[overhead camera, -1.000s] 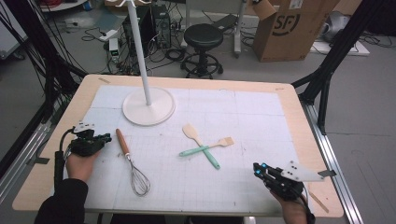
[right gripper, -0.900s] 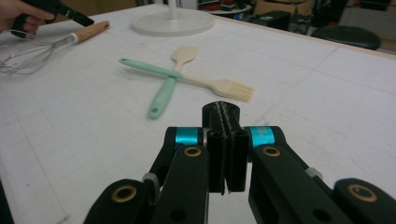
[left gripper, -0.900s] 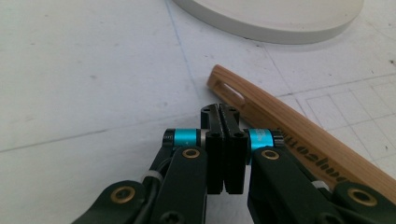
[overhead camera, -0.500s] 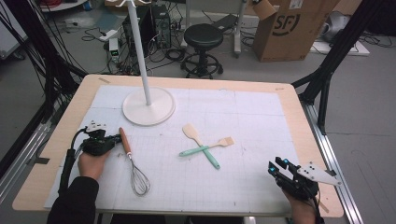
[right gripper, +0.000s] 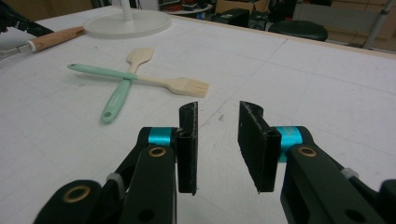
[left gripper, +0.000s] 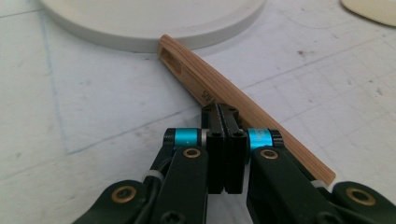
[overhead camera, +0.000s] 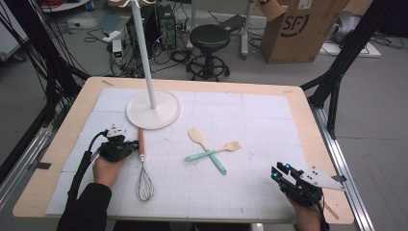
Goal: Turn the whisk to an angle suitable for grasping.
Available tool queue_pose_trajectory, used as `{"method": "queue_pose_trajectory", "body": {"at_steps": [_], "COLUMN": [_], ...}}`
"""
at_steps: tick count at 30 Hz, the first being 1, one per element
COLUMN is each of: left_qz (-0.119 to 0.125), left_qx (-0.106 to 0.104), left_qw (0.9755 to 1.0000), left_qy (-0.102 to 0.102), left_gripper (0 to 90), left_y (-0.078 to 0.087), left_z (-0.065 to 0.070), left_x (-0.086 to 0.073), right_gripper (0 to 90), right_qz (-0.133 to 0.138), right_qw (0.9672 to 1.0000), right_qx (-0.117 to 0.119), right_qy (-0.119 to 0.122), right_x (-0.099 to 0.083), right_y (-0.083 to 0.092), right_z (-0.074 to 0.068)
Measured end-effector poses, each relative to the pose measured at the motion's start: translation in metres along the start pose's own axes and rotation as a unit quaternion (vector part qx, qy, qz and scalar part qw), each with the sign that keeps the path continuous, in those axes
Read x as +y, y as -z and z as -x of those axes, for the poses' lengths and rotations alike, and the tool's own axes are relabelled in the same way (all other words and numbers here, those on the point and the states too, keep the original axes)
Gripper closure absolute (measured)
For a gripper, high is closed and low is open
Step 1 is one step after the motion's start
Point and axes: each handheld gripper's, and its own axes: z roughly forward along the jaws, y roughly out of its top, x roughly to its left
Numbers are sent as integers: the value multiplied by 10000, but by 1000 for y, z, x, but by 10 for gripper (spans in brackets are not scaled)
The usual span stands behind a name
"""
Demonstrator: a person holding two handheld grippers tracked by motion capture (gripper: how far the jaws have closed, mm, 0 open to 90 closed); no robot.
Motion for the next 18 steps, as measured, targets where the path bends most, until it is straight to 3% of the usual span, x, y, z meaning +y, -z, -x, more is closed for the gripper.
{"method": "queue_pose_trajectory", "body": {"at_steps": [4,9,11,14,18], "left_qz": [-70,-148,-167,-133,135], "left_qx": [-196,-441,-450,-393,-558], "left_qw": [9991,9974,9968,9973,9971], "left_qy": [-372,-559,-641,-607,-500], "left_gripper": [889,879,874,871,876], "left_y": [-5,-9,-10,-8,5], "left_z": [20,34,38,40,41], "left_x": [5,4,4,6,10], "right_gripper": [682,686,688,689,692], "right_qz": [-12,1,4,5,2], "right_qw": [10000,10000,10000,9999,9999], "right_qx": [38,74,88,116,129], "right_qy": [-5,-1,-17,-27,-20], "right_x": [-1,-2,-2,-2,-2], "right_y": [0,1,0,-1,-1], "right_z": [-1,-1,0,-1,-2]}}
